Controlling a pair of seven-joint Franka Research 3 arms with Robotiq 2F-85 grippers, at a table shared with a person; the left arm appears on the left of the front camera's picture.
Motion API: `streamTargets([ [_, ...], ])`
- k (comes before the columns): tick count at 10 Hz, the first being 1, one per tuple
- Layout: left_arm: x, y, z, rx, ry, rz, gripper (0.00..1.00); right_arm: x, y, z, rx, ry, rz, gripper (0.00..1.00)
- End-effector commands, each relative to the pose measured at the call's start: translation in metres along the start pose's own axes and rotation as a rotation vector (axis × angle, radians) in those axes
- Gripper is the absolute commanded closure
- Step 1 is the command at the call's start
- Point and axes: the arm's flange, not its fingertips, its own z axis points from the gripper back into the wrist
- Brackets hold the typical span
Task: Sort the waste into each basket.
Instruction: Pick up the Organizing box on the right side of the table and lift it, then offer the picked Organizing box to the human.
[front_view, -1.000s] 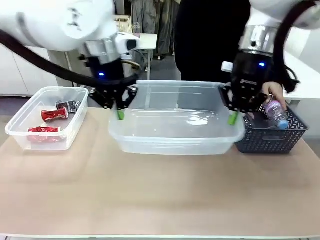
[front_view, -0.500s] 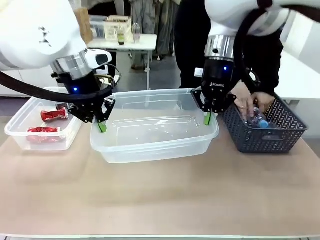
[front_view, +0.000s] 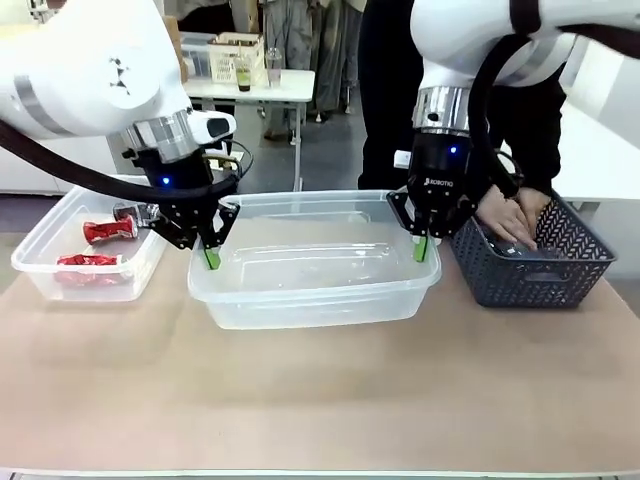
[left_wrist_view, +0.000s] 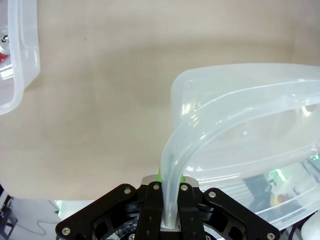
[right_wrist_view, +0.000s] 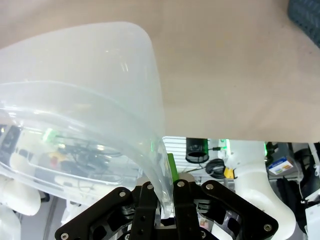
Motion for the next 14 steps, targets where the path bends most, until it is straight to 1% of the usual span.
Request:
streamTargets([
  [1,-0.0118,0.0003,0.0026,-0.002,-0.027,-0.008,0.97,-0.0012,0.0044,0.0064,0.005,-0.013,0.008,0.96],
  [14,-0.0118,0.0003,0.0026,-0.002,-0.027,-0.008,0.97,-0.0012,0.0044,0.0064,0.005,-0.013,0.008,0.96],
])
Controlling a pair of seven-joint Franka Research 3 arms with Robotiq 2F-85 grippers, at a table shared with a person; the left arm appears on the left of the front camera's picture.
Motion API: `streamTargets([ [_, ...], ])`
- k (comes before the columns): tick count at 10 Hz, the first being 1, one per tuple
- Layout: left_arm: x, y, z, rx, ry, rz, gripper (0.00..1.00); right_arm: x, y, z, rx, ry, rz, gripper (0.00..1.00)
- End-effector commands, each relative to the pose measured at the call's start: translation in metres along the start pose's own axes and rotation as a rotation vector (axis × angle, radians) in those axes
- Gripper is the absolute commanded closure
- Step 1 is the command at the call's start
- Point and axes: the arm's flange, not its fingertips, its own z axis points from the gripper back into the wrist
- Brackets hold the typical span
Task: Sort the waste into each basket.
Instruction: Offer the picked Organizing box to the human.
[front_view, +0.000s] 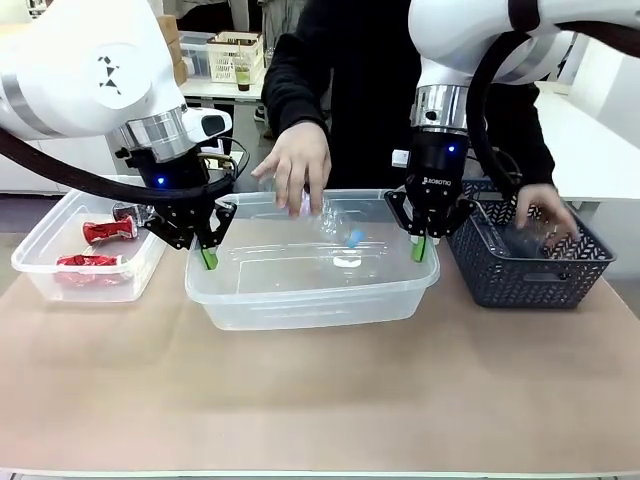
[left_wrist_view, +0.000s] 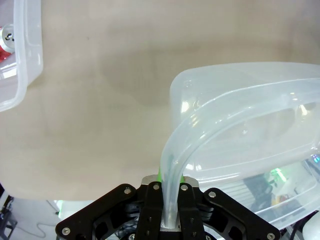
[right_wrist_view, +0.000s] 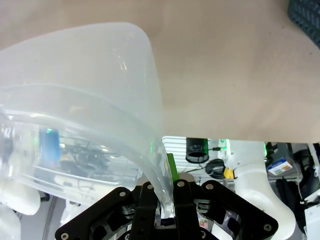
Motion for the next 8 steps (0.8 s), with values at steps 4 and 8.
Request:
streamTargets([
  [4,-0.0048,-0.0009,-0.0005,-0.004,-0.01,-0.006,0.97,0.0001,0.0021,0.0059,0.006,-0.011,0.003,0.96],
  [8,-0.0048,-0.0009,-0.0005,-0.004,-0.01,-0.006,0.97,0.0001,0.0021,0.0059,0.006,-0.011,0.003,0.96],
])
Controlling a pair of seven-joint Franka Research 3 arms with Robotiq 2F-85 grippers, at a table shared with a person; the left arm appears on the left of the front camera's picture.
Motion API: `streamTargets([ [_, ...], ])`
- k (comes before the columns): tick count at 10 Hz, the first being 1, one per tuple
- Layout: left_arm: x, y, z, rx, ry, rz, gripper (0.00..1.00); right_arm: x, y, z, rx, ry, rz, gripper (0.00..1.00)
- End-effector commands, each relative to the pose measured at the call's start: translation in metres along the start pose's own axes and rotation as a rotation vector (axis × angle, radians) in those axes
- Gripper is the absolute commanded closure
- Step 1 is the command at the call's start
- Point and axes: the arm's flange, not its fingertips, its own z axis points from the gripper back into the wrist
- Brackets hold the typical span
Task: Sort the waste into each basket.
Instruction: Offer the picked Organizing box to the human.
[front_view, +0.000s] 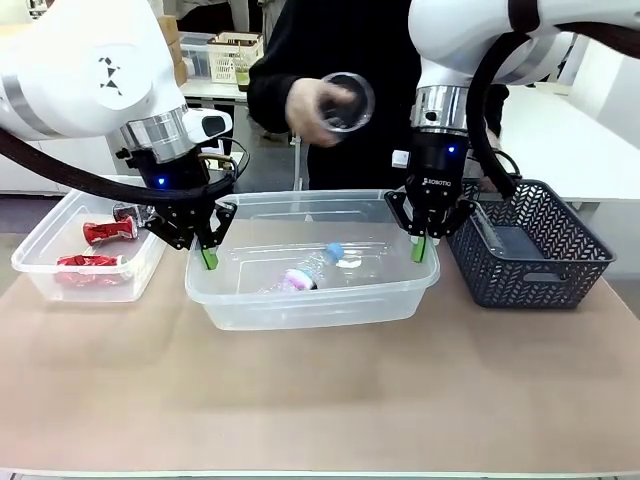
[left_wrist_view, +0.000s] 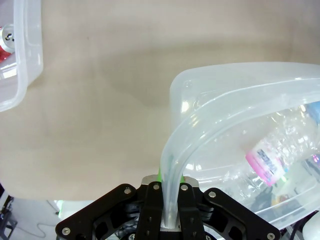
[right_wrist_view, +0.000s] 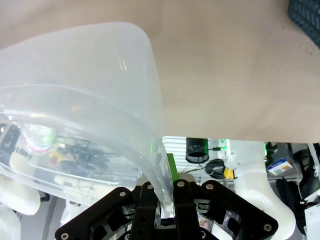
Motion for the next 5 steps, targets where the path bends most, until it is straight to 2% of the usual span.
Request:
streamTargets([
  [1,-0.0048,-0.0009,-0.0005,-0.004,-0.009,-0.006,0.97,0.0001,0.0022,0.0059,0.006,-0.011,0.003,0.96],
  [5,-0.0048,-0.0009,-0.0005,-0.004,-0.009,-0.006,0.97,0.0001,0.0022,0.0059,0.006,-0.011,0.003,0.96],
])
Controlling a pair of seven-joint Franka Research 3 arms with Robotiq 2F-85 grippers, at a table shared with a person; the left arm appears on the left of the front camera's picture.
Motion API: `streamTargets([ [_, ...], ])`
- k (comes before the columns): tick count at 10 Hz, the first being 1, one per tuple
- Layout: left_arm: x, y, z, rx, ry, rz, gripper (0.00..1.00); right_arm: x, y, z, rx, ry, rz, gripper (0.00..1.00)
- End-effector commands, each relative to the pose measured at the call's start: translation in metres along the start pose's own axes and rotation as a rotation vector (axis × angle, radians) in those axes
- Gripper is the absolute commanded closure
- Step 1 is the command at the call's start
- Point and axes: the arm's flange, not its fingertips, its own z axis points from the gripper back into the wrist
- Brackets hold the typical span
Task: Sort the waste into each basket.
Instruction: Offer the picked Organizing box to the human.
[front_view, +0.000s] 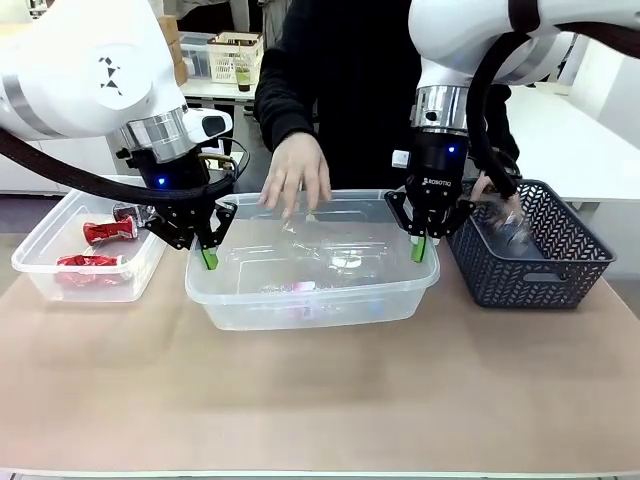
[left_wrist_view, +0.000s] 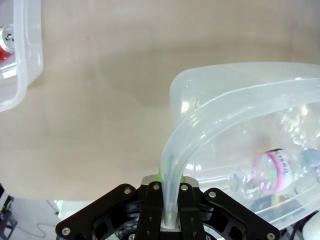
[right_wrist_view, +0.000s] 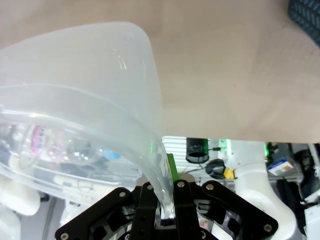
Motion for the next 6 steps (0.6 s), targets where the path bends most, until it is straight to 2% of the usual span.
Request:
streamTargets([
  [1,-0.0048,-0.0009,-0.0005,-0.004,-0.009,-0.007,0.97,0.0001,0.0022,0.0059,0.006,-0.011,0.003,0.96],
  [6,-0.0048,-0.0009,-0.0005,-0.004,-0.009,-0.007,0.97,0.0001,0.0022,0.0059,0.006,-0.011,0.003,0.96],
])
